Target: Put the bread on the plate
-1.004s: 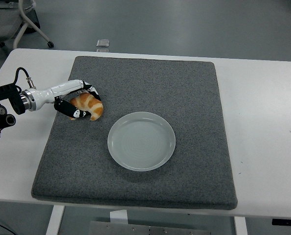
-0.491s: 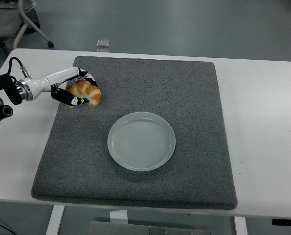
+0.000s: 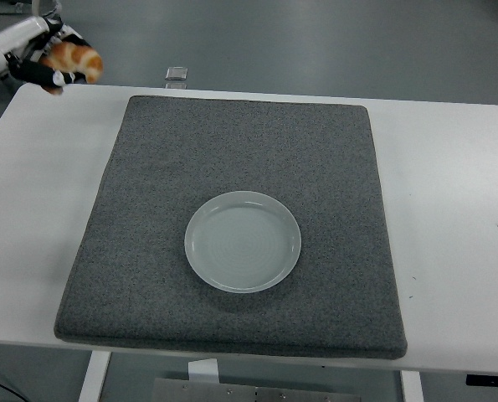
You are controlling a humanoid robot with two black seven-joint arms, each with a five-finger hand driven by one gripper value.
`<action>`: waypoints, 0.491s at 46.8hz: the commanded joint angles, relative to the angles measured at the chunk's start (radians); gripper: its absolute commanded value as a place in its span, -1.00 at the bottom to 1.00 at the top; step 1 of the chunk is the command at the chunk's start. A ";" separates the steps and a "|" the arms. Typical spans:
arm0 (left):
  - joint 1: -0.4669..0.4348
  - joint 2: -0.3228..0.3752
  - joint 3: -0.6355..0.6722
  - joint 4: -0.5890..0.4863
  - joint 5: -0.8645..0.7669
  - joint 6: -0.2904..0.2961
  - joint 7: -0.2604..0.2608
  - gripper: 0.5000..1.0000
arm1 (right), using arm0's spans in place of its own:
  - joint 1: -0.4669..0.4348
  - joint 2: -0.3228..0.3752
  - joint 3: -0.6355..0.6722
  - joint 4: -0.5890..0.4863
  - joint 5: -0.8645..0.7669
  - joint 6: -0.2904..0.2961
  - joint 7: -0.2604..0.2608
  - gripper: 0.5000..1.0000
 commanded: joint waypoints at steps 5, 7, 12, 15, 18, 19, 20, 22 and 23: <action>-0.137 -0.005 -0.003 0.077 0.000 -0.102 0.004 -1.00 | 0.001 0.000 0.001 0.000 0.000 0.000 0.000 0.72; -0.163 -0.008 -0.002 0.074 0.000 -0.105 0.006 -1.00 | 0.001 0.000 0.001 0.000 0.000 0.000 0.000 0.72; -0.225 -0.028 0.006 0.048 0.003 -0.105 0.014 -1.00 | 0.001 0.000 0.001 0.000 0.000 0.000 0.000 0.72; -0.248 -0.062 0.009 0.011 0.003 -0.099 0.014 -1.00 | 0.001 0.000 0.001 0.000 0.000 0.000 0.000 0.72; -0.264 -0.099 0.009 -0.026 0.003 -0.090 0.015 -1.00 | 0.001 0.000 0.001 0.000 0.000 0.000 0.000 0.72; -0.271 -0.106 0.009 -0.039 0.003 -0.087 0.015 -1.00 | 0.001 0.000 0.001 0.000 0.000 0.000 0.000 0.72; -0.277 -0.112 0.009 -0.055 0.003 -0.085 0.015 -1.00 | 0.001 0.000 0.001 0.000 0.000 0.000 0.000 0.72; -0.289 -0.119 0.008 -0.093 0.003 -0.074 0.015 -1.00 | 0.001 0.000 0.001 0.000 0.000 -0.001 0.000 0.72; -0.294 -0.122 0.008 -0.115 0.003 -0.065 0.017 -1.00 | 0.001 0.000 0.001 0.000 0.000 0.000 0.000 0.72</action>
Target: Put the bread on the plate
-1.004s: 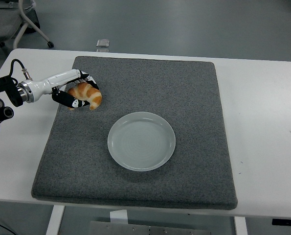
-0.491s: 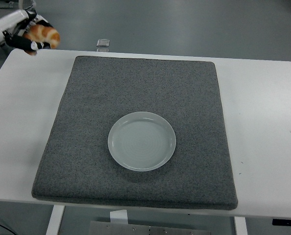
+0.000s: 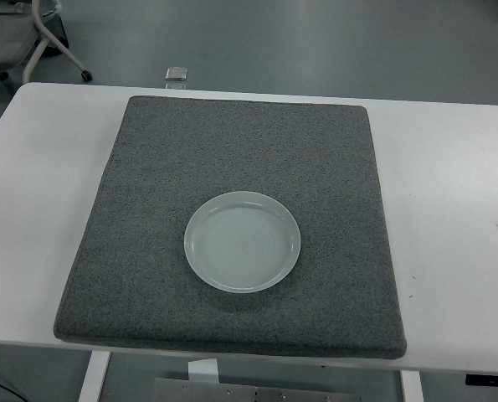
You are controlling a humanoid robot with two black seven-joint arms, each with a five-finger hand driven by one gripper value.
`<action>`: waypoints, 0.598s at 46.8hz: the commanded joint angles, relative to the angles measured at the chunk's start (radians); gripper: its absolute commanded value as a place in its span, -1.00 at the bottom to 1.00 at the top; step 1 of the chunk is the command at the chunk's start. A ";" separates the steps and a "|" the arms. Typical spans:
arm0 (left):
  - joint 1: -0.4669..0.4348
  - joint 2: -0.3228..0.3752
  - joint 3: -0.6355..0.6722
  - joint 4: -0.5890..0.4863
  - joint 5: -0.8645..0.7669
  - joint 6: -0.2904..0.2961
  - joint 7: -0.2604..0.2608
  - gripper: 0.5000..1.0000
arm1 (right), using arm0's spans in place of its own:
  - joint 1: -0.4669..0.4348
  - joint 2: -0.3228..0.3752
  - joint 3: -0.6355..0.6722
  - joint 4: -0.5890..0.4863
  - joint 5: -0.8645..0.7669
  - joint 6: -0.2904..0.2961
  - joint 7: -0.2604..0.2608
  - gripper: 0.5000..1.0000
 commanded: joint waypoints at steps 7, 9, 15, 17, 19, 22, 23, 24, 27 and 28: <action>-0.029 -0.014 -0.001 -0.245 0.003 0.124 0.008 -1.00 | 0.000 0.000 0.000 0.000 0.000 -0.001 0.000 0.72; -0.029 -0.014 0.000 -0.313 0.003 0.150 0.009 -1.00 | 0.000 0.000 0.000 0.000 0.000 0.001 0.000 0.72; -0.015 -0.007 0.015 -0.503 0.020 0.220 0.019 -1.00 | 0.000 0.000 0.000 0.000 0.000 0.001 0.000 0.72; -0.013 -0.007 0.038 -0.554 0.020 0.234 0.023 -1.00 | 0.000 0.000 0.000 0.000 0.000 0.001 0.000 0.72; -0.013 -0.008 0.070 -0.589 0.022 0.248 0.026 -1.00 | 0.000 0.000 0.000 0.000 0.000 0.001 0.000 0.72; -0.013 -0.016 0.118 -0.618 0.026 0.268 0.028 -1.00 | 0.000 0.000 0.000 0.000 0.000 0.001 0.000 0.72; -0.013 -0.019 0.130 -0.624 0.029 0.273 0.028 -1.00 | 0.000 0.000 0.000 0.000 0.000 0.001 0.000 0.72; -0.012 -0.022 0.141 -0.627 0.035 0.276 0.026 -1.00 | 0.000 0.000 0.000 0.000 0.000 -0.001 0.000 0.72; -0.006 -0.033 0.175 -0.634 0.066 0.279 0.026 -1.00 | 0.000 0.000 0.000 0.000 0.000 -0.001 0.000 0.72; 0.002 -0.036 0.184 -0.634 0.083 0.280 0.026 -1.00 | 0.000 0.000 0.000 0.000 0.000 0.001 0.000 0.72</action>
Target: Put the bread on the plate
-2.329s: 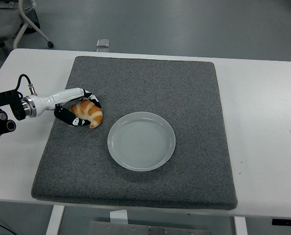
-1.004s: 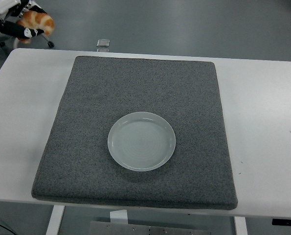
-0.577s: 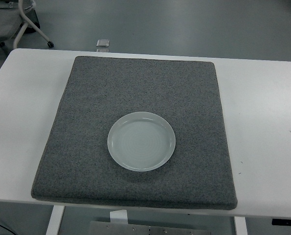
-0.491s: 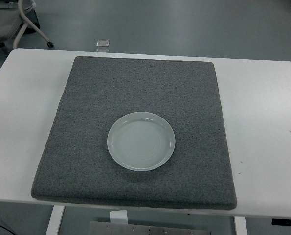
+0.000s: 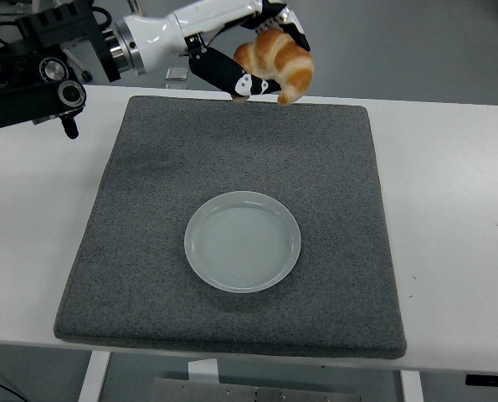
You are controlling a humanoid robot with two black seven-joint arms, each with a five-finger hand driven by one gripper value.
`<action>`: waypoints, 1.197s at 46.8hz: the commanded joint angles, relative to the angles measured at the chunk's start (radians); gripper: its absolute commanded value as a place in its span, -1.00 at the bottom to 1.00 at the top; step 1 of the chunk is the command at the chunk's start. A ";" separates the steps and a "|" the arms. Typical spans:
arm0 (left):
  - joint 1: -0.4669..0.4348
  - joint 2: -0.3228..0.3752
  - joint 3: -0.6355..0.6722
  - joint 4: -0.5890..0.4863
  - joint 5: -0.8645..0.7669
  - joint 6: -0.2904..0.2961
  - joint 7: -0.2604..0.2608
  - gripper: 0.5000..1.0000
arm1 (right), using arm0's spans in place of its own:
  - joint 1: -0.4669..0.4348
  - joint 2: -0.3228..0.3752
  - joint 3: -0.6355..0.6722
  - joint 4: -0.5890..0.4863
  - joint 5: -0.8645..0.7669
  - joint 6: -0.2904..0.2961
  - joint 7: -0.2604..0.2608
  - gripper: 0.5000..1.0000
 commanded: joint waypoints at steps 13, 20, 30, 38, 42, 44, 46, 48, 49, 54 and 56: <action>0.207 -0.039 0.036 -0.003 0.323 0.040 -0.001 -1.00 | 0.000 0.000 0.000 0.000 0.000 0.000 0.000 0.72; 0.269 -0.055 0.038 0.003 0.369 0.073 -0.002 -1.00 | 0.000 0.000 0.000 0.000 0.000 -0.001 0.000 0.72; 0.341 -0.104 0.040 0.058 0.426 0.135 -0.006 -1.00 | 0.000 0.000 0.000 0.000 0.000 -0.001 0.000 0.72; 0.398 -0.150 0.038 0.103 0.452 0.175 -0.006 -1.00 | 0.000 0.000 0.000 0.000 0.000 0.000 0.000 0.72; 0.413 -0.158 0.037 0.108 0.452 0.182 -0.006 -1.00 | 0.000 0.000 0.000 0.000 0.000 0.000 0.000 0.72; 0.419 -0.166 0.037 0.114 0.452 0.183 -0.006 -1.00 | 0.000 0.000 0.000 0.000 0.000 0.000 0.000 0.72; 0.427 -0.178 0.037 0.126 0.452 0.186 -0.006 -1.00 | 0.000 0.000 0.000 0.000 0.000 0.000 0.000 0.72; 0.436 -0.187 0.037 0.143 0.452 0.186 -0.009 -1.00 | 0.000 0.000 0.000 0.000 0.000 0.000 0.000 0.72; 0.441 -0.192 0.037 0.154 0.452 0.186 -0.010 -1.00 | 0.000 0.000 0.000 0.000 0.000 0.000 0.000 0.72; 0.457 -0.203 0.035 0.183 0.452 0.188 -0.013 -1.00 | 0.000 0.000 0.000 0.000 0.000 0.000 0.000 0.72; 0.462 -0.207 0.033 0.184 0.452 0.188 -0.013 -1.00 | 0.000 0.000 0.000 0.000 0.000 0.000 0.000 0.72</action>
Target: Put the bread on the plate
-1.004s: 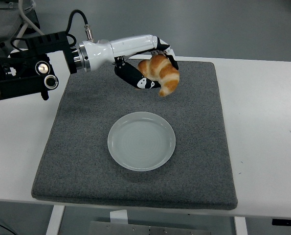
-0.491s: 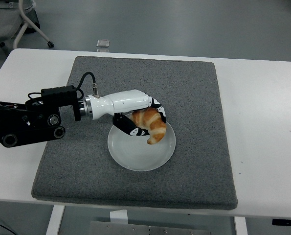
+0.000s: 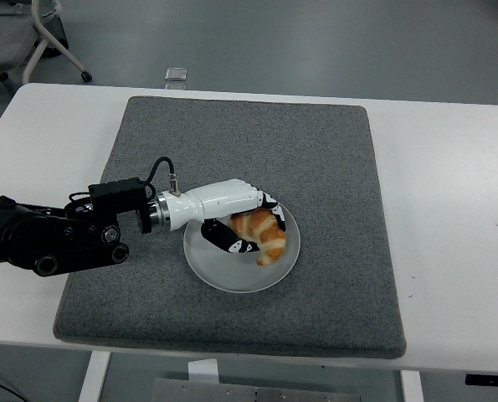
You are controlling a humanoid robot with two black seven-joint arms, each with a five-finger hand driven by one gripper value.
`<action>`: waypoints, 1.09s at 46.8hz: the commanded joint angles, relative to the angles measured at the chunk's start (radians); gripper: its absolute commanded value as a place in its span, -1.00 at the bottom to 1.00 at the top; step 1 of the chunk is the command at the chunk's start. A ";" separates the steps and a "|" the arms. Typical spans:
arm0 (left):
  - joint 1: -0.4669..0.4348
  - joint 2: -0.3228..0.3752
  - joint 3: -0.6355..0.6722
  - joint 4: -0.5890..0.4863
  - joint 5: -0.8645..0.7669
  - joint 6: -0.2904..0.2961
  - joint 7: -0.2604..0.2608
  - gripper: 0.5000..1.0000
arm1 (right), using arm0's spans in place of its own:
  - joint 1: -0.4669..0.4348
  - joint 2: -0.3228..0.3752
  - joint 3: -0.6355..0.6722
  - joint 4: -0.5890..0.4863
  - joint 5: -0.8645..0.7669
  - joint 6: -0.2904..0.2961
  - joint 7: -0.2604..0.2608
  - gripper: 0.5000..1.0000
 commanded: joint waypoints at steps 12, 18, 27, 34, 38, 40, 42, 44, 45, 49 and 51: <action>0.021 -0.011 -0.009 0.023 -0.019 0.002 -0.001 -1.00 | 0.000 0.000 0.000 0.000 0.000 0.000 0.000 0.72; 0.031 -0.011 -0.012 0.023 -0.022 0.002 -0.001 -1.00 | 0.002 0.000 0.000 0.000 0.000 0.000 0.000 0.72; 0.047 -0.005 -0.012 0.021 -0.023 0.003 -0.001 -1.00 | 0.002 0.000 0.000 0.000 0.001 0.000 0.000 0.72; 0.051 0.002 -0.026 0.014 -0.025 0.003 -0.001 -0.86 | 0.002 0.000 0.000 0.000 0.001 0.000 0.000 0.72; 0.067 0.003 -0.044 0.014 -0.029 0.008 0.001 -0.52 | 0.002 0.000 0.000 0.000 0.000 0.000 0.000 0.72; 0.074 0.003 -0.060 0.012 -0.031 0.015 0.001 -0.37 | 0.002 0.000 0.000 0.000 0.001 0.000 0.000 0.72; 0.078 0.006 -0.066 0.011 -0.031 0.020 0.001 -0.24 | 0.002 0.000 0.000 0.000 0.001 0.000 0.000 0.72; 0.080 0.012 -0.066 0.007 -0.031 0.021 0.001 -0.18 | 0.002 0.000 0.000 0.000 0.001 0.000 0.000 0.72; 0.080 0.014 -0.066 0.007 -0.031 0.021 0.001 -0.17 | 0.002 0.000 0.000 0.000 0.001 0.000 0.000 0.72; 0.081 0.021 -0.066 -0.006 -0.031 0.021 0.001 -0.09 | 0.002 0.000 0.000 -0.001 0.001 0.000 0.000 0.72; 0.081 0.032 -0.066 -0.017 -0.031 0.021 0.001 -0.06 | 0.002 0.000 0.000 0.000 0.000 0.000 0.000 0.72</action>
